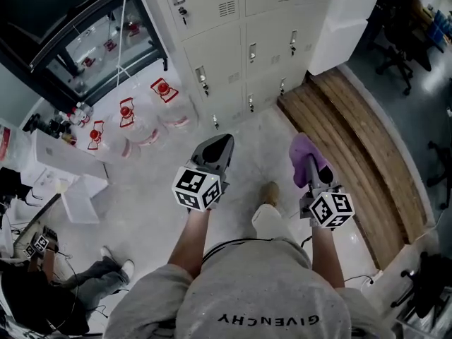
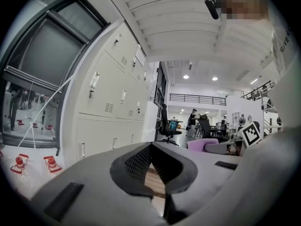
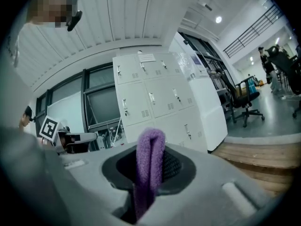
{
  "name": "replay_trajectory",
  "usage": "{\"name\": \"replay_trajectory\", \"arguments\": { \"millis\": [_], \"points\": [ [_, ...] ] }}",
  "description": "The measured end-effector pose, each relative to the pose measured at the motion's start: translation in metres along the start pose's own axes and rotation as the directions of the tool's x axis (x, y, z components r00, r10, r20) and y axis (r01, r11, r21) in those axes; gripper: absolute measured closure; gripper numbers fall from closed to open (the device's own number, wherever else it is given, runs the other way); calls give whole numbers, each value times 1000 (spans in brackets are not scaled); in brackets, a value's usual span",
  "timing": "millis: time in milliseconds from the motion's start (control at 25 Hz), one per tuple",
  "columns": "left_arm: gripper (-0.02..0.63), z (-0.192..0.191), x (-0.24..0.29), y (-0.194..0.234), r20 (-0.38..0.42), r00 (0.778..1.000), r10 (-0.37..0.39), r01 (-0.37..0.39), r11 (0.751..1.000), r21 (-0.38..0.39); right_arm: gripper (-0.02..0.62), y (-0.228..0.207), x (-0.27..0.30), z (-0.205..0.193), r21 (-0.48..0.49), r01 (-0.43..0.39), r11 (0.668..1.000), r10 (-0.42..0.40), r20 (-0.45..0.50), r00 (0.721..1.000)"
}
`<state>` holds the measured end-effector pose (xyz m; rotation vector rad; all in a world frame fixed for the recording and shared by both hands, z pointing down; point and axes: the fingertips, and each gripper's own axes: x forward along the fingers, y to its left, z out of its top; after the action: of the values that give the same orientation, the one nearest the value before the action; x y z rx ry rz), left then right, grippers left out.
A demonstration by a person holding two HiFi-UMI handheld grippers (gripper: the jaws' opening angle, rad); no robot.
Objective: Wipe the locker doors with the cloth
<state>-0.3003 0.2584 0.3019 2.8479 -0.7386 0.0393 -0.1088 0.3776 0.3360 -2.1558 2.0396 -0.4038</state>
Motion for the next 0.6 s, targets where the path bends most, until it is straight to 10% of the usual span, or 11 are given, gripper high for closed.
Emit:
{"name": "replay_trajectory", "arguments": {
  "millis": [600],
  "points": [
    [607, 29, 194, 73, -3, 996, 88, -88, 996, -19, 543, -106, 189, 56, 31, -143, 989, 144, -17, 989]
  ]
}}
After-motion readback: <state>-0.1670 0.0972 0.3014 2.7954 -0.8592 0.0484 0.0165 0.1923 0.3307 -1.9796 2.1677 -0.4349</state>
